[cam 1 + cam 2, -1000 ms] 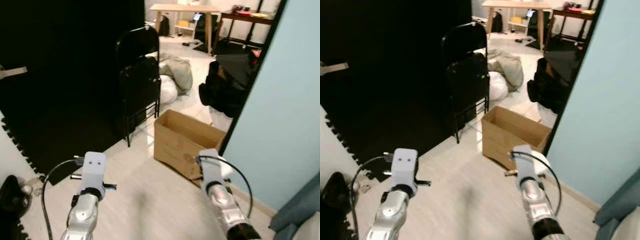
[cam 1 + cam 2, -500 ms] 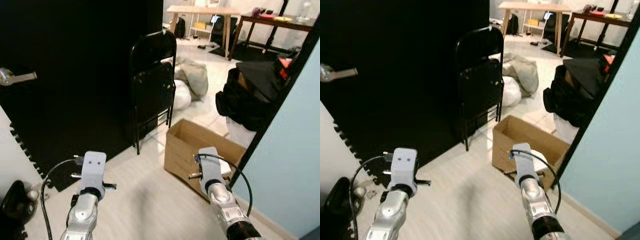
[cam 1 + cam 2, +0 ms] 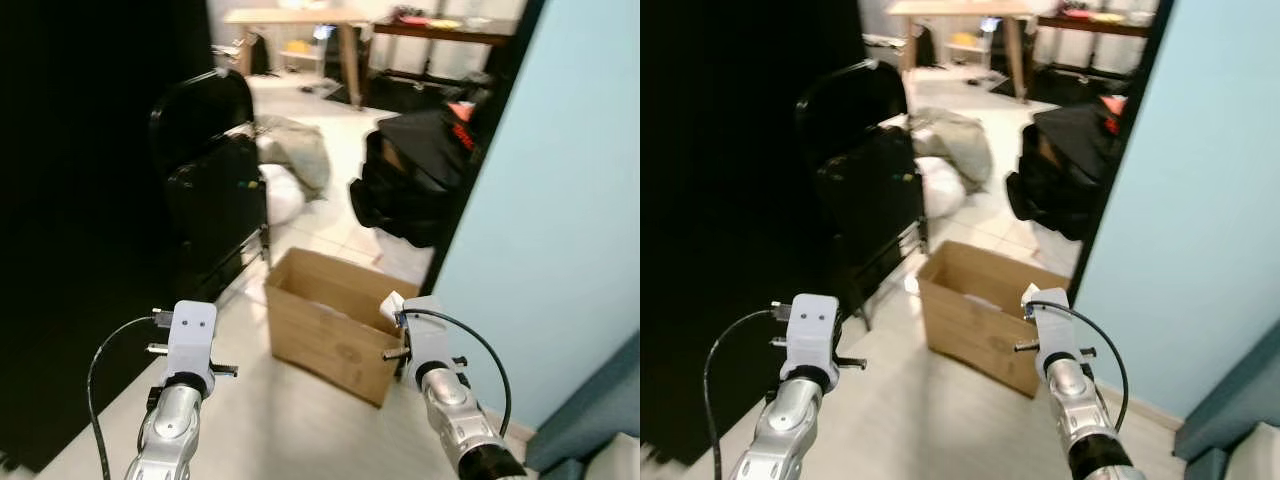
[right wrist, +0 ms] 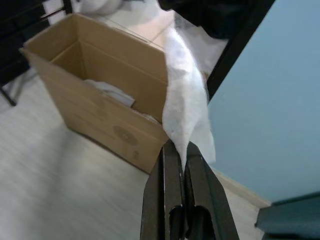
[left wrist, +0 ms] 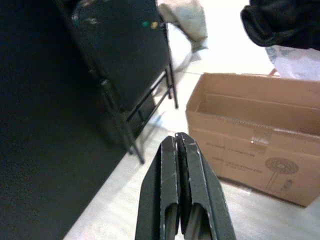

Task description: Clean up the room

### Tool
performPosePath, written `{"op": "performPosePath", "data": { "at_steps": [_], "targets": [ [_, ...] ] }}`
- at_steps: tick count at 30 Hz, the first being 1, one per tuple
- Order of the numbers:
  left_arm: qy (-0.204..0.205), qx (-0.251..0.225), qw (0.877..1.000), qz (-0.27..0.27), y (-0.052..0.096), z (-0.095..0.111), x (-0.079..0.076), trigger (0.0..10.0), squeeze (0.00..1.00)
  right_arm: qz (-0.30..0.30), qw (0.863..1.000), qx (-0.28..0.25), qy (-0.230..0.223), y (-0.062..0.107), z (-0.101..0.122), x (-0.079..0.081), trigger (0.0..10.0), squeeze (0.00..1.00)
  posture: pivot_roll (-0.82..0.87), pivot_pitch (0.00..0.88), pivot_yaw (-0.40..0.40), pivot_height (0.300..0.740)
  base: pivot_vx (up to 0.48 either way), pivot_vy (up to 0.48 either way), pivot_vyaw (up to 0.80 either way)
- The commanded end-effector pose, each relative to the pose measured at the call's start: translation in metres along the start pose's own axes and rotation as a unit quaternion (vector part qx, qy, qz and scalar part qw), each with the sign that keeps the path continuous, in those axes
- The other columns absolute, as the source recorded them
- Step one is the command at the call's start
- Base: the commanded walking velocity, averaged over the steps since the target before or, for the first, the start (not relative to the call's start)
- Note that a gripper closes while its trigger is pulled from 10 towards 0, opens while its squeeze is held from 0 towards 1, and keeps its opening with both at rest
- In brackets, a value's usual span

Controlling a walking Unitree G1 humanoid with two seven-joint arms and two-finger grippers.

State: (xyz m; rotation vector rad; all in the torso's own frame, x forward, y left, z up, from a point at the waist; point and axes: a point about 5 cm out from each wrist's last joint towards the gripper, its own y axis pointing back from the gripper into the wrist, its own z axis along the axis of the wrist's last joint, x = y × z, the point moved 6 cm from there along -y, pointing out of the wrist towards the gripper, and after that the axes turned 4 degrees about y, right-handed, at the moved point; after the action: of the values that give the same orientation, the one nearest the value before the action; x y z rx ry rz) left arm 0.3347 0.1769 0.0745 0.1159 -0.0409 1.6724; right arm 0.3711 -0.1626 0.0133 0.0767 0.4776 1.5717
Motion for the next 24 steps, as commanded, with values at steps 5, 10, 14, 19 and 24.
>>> {"op": "performPosePath", "data": {
  "at_steps": [5, 10, 14, 19, 24],
  "targets": [
    [-0.003, 0.006, 1.0, 0.007, 0.0009, -0.003, 0.0078, 10.0, 0.0, 0.012, 1.0, 0.004, -0.001, 0.0008, -0.0021, 0.0095, 10.0, 0.0, 0.07, 0.045, 0.005, 0.74, 0.324, 0.0, 0.0],
    [-0.003, 0.006, 1.0, 0.007, 0.0008, -0.0028, 0.0084, 10.0, 0.0, 0.012, 1.0, 0.005, 0.0, 0.0007, -0.0023, 0.0096, 10.0, 0.0, 0.07, 0.042, 0.006, 0.74, 0.324, 0.0, 0.0],
    [-0.004, 0.005, 1.0, 0.007, 0.0008, -0.0023, 0.0087, 10.0, 0.0, 0.011, 1.0, 0.004, 0.0, 0.0005, -0.002, 0.0095, 10.0, 0.0, 0.07, 0.041, 0.006, 0.74, 0.322, 0.0, 0.0],
    [-0.004, 0.005, 1.0, 0.005, 0.0005, -0.0022, 0.008, 10.0, 0.0, 0.01, 1.0, 0.005, 0.001, 0.0005, -0.0023, 0.0086, 10.0, 0.0, 0.07, 0.042, 0.005, 0.74, 0.322, 0.0, 0.0],
    [-0.002, 0.007, 1.0, 0.002, 0.0007, -0.0032, 0.0057, 10.0, 0.0, 0.007, 1.0, 0.008, -0.001, 0.0009, -0.0043, 0.0061, 10.0, 0.0, 0.06, 0.039, 0.007, 0.74, 0.324, 0.0, -0.16]
  ]
}}
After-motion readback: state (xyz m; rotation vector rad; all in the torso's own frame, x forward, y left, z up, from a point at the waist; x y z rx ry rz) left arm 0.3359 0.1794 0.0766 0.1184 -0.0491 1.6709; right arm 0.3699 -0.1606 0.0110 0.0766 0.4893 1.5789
